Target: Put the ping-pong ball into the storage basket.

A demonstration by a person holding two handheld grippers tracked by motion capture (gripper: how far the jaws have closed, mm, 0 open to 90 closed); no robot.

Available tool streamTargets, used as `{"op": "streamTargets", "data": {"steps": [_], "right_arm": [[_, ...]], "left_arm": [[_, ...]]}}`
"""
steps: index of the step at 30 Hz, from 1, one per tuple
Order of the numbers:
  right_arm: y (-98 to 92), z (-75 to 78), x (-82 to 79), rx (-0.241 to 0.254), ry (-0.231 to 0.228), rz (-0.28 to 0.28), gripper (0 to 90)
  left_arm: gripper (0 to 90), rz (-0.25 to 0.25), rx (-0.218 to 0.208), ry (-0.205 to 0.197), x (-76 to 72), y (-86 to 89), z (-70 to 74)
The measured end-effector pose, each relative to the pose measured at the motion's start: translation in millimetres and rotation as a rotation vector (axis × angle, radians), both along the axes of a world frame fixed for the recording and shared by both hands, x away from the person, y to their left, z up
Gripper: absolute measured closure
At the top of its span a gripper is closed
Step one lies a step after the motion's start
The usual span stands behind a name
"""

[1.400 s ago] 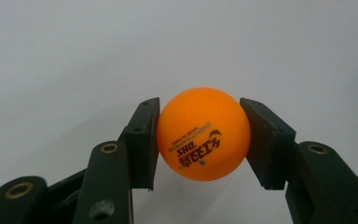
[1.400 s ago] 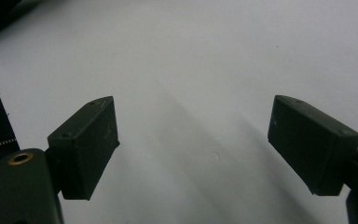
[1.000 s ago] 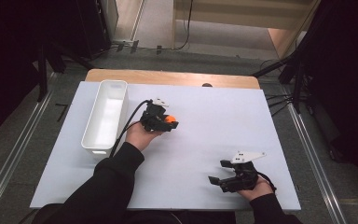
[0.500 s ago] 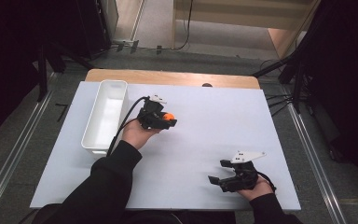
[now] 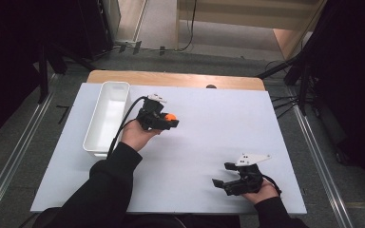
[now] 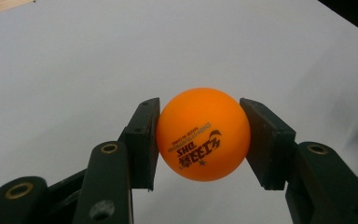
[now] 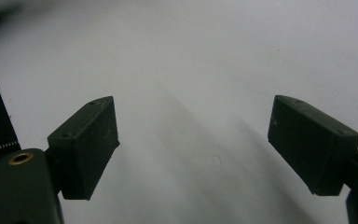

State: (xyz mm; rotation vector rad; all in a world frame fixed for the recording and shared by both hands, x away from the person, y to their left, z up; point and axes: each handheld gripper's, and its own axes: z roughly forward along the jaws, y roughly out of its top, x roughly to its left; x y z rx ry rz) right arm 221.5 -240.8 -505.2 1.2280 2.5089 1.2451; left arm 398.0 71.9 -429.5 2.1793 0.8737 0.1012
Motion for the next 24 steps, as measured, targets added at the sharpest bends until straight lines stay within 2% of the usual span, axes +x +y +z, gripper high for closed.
{"op": "streamTargets", "data": {"steps": [7, 24], "right_arm": [[0.1, -0.1, 0.1, 0.0, -0.003, 0.001, 14.6], [-0.3, -0.2, 0.7, 0.001, 0.002, -0.002, 14.6]], "left_arm": [[50.8, -0.003, 0.008, 0.003, -1.1, 4.3, 6.1], [50.8, -0.017, -0.024, 0.014, -2.7, 14.8, 22.2]]}}
